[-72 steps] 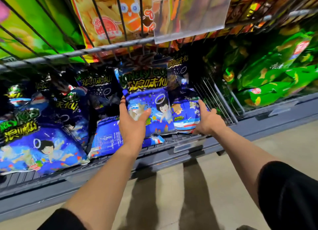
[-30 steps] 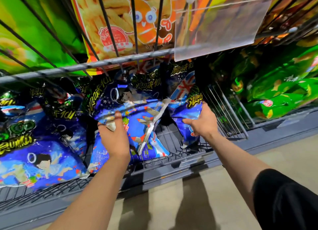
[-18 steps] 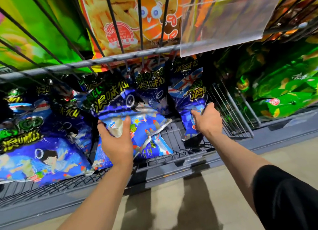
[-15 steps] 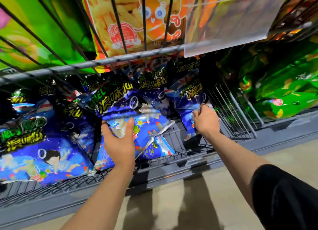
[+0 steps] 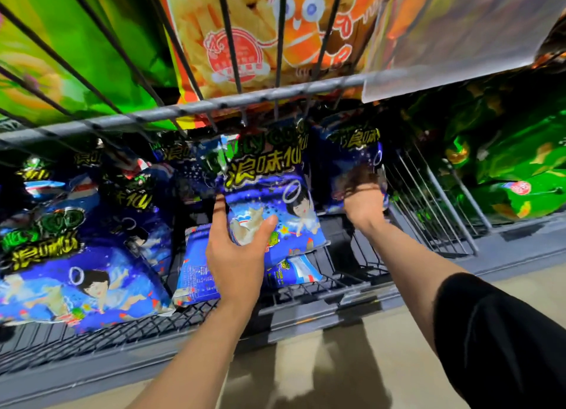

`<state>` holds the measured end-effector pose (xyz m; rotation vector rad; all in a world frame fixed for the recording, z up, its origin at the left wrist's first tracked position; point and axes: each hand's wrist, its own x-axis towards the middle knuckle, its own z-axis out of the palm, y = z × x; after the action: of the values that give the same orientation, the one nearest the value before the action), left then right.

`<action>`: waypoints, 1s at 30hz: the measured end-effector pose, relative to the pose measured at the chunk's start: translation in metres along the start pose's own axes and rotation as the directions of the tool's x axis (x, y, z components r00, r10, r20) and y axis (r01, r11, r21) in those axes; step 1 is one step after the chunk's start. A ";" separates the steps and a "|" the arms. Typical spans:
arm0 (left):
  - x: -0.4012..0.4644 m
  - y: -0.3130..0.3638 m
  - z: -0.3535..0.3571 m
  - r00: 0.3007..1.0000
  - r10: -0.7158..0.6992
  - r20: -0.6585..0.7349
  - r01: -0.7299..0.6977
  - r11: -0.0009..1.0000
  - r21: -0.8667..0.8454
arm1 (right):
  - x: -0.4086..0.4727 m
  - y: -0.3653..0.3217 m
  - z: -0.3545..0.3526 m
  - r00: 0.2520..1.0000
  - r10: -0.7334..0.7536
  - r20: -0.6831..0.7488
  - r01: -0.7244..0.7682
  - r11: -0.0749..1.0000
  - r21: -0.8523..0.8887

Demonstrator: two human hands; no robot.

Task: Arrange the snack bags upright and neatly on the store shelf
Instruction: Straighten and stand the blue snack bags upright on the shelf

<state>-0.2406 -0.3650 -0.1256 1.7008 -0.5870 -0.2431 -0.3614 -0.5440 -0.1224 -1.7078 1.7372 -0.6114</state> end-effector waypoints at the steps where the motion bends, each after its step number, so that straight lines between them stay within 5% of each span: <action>1: 0.001 0.000 0.001 1.000 0.006 0.013 -0.006 1.000 0.007 | 0.002 0.000 0.001 1.000 -0.016 0.019 0.016 1.000 -0.002; 4: 0.004 0.000 0.003 0.999 0.013 0.029 -0.014 1.000 0.027 | 0.014 0.009 0.010 0.995 -0.073 0.070 0.076 0.996 -0.047; 9: 0.006 0.017 0.018 0.995 0.031 0.091 -0.030 1.000 -0.003 | -0.003 0.003 -0.009 0.998 -0.043 -0.042 0.052 0.970 0.236; 16: -0.028 0.035 0.074 0.976 -0.060 0.210 0.066 0.998 -0.020 | -0.040 0.035 -0.064 0.932 -0.292 -0.215 0.350 0.881 0.319; 19: -0.033 0.046 0.098 0.974 -0.067 0.217 0.059 0.997 0.040 | -0.037 0.042 -0.079 0.890 -0.445 -0.102 0.455 0.842 0.289; 22: -0.042 0.046 0.118 0.962 -0.097 0.256 0.076 0.993 0.088 | -0.031 0.056 -0.083 0.837 -0.546 -0.018 0.546 0.835 0.071; 25: -0.043 0.030 0.135 0.858 -0.171 0.484 0.094 0.979 0.180 | -0.032 0.066 -0.078 0.852 -0.513 0.105 0.523 0.837 -0.159; 30: -0.026 0.016 0.132 0.608 -0.253 0.753 0.286 0.954 0.089 | -0.035 0.077 -0.076 0.868 -0.462 0.184 0.490 0.857 -0.160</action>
<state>-0.3284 -0.4664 -0.1438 1.5957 -0.9213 -1.2387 -0.4702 -0.5123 -0.1193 -2.2990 1.3095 -0.5185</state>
